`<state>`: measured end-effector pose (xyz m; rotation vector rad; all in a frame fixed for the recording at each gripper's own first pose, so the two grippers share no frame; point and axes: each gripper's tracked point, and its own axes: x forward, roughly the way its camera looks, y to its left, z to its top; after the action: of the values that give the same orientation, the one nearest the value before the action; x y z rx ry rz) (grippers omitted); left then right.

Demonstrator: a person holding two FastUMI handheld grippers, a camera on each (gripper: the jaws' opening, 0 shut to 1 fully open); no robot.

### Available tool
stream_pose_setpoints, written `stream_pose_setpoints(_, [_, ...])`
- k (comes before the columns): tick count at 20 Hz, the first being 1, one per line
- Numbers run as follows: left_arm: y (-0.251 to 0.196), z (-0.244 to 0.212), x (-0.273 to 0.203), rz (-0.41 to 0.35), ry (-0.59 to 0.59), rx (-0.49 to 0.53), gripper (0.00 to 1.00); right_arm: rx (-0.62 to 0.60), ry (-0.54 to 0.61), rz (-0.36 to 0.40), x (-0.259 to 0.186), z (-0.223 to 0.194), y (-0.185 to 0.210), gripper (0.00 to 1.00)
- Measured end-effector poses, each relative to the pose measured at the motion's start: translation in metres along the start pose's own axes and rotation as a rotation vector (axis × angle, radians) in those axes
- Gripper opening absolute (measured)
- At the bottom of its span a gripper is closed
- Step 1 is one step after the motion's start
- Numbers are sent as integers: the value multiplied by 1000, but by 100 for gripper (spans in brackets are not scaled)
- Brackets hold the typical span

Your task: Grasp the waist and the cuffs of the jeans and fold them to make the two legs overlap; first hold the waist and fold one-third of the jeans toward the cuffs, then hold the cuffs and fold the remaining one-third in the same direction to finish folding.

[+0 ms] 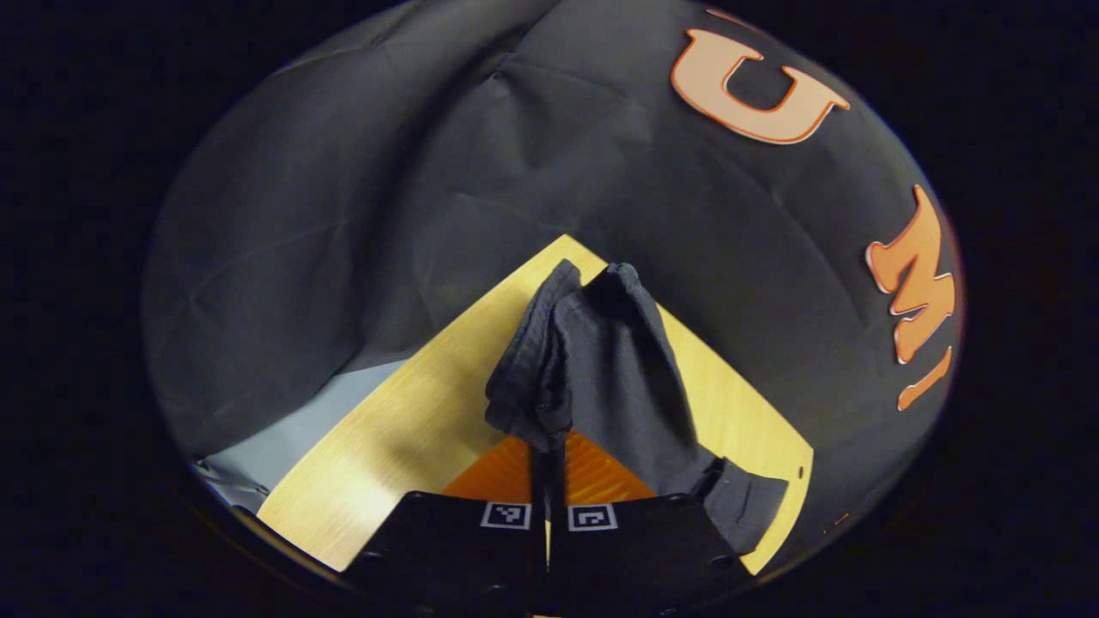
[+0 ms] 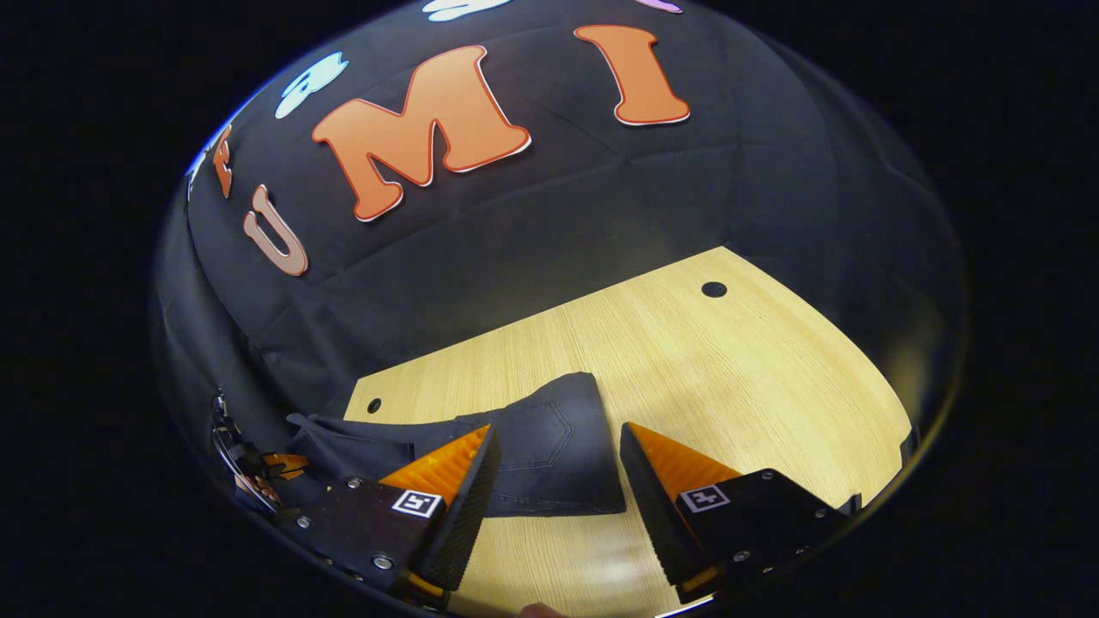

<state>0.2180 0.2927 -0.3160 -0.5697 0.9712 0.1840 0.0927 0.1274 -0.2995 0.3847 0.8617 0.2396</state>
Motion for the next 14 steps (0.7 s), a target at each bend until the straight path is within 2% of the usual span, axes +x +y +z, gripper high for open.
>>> stream_pose_setpoints(5, [-21, 43, -77, -130, -43, 64, 1, -2, 6, 31, 2, 5, 0, 86])
stream_pose_setpoints(7, [-39, 35, -97, -197, -44, 120, 1, -4, 3, 47, 3, 7, 1, 86])
stream_pose_setpoints(11, [-127, 26, -118, -322, -48, 249, 1, 4, 5, 60, 3, 10, -7, 86])
stream_pose_setpoints(13, [-168, 23, -130, -408, -40, 248, 1, 17, 5, 61, 3, 11, -14, 86])
stream_pose_setpoints(14, [-181, 18, -135, -426, -24, 247, 1, 23, 7, 63, 3, 11, -17, 86])
